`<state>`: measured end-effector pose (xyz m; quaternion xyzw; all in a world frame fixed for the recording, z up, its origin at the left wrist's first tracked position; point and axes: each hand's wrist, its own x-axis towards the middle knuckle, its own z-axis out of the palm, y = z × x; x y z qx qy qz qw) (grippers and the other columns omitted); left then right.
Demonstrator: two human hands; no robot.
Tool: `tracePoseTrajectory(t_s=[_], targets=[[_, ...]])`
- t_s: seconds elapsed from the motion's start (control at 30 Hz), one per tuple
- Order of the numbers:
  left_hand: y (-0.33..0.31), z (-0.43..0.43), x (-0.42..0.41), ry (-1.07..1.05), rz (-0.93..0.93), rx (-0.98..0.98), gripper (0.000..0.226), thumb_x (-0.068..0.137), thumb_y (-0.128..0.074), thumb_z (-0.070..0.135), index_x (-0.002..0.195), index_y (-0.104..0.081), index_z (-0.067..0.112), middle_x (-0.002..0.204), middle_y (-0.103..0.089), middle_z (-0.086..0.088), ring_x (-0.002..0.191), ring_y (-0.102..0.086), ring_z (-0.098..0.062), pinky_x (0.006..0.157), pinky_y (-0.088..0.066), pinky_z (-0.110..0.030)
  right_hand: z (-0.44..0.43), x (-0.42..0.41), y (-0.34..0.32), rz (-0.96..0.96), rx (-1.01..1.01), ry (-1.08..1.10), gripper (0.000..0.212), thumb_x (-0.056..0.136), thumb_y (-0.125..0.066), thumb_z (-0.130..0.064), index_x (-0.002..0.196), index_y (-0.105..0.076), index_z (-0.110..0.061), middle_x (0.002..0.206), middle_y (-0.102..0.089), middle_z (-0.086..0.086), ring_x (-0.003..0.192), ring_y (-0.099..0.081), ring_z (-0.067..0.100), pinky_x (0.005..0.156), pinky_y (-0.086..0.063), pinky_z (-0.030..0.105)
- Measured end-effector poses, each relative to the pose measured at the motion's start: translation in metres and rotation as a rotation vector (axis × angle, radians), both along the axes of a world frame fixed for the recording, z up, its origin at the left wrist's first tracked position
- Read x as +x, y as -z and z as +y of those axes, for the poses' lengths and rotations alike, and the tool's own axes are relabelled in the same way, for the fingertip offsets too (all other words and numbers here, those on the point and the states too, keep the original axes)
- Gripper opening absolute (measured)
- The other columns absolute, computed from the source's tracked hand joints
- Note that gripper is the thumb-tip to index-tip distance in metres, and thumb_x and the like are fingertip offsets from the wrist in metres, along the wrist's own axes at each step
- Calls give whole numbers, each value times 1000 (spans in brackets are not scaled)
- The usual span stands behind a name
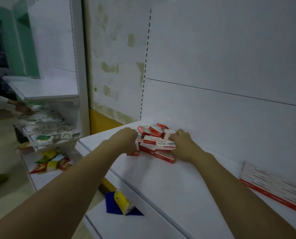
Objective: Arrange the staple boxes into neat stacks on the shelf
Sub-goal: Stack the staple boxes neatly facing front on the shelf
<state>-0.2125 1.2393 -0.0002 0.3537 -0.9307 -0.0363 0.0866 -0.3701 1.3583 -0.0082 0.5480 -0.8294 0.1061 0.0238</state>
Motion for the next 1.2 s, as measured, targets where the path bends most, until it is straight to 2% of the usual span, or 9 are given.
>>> tracePoseTrajectory(t_s=[0.13,0.23,0.37,0.53,0.63,0.73,0.83,1.0,1.2], targets=[[-3,30,-52,158,15,-31,36,88,-57,22,121,-56,8,120,-59,-9,108,-55,-26,91,-43,-31,46,-30,-6,-17,-50,106,43,88,-58,-21,129,-48,-12,124,-38,12,119,-34,29,97,-37,35],[-1,60,-92,287,20,-42,35,88,-58,23,120,-56,10,117,-60,-10,103,-57,-25,83,-44,-28,85,-53,-4,-21,-65,203,44,86,-61,-17,128,-49,-13,124,-38,11,118,-35,30,98,-37,34],[4,104,-140,422,90,-13,44,85,-65,25,123,-52,7,119,-54,-12,106,-53,-27,89,-45,-34,139,-75,2,-46,-141,327,41,84,-59,-8,124,-53,-15,121,-41,11,113,-44,27,94,-40,30],[21,158,-185,594,151,46,50,83,-68,26,126,-48,9,120,-52,-9,109,-52,-24,90,-46,-33,196,-90,15,-78,-260,454,35,85,-60,-12,119,-55,-15,114,-45,7,105,-51,23,91,-44,32],[30,184,-203,682,215,82,39,83,-64,20,119,-53,10,114,-54,-8,103,-54,-23,86,-46,-32,222,-96,25,-106,-350,500,39,83,-62,-8,121,-55,-15,113,-44,4,102,-52,18,84,-42,21],[40,203,-215,729,332,130,28,84,-60,14,112,-58,9,107,-56,-8,99,-56,-24,81,-44,-29,240,-97,36,-132,-488,517,36,85,-59,-4,120,-57,-12,113,-44,2,96,-50,9,77,-37,6],[48,216,-221,775,436,211,38,85,-62,12,122,-56,11,111,-57,-7,101,-57,-21,85,-46,-27,250,-101,43,-162,-622,544,39,81,-57,5,117,-60,-10,111,-44,0,95,-49,7,74,-38,0],[56,222,-222,798,602,342,44,84,-63,6,127,-55,11,111,-60,-6,99,-58,-18,89,-47,-26,256,-106,48,-187,-712,551,46,78,-59,11,118,-57,-11,113,-45,-2,98,-52,8,72,-43,0],[58,216,-220,794,694,448,53,83,-66,5,132,-52,17,106,-61,1,88,-55,-7,87,-46,-17,252,-110,49,-183,-770,538,40,79,-66,2,114,-53,-14,109,-47,-8,97,-54,7,72,-46,5]])
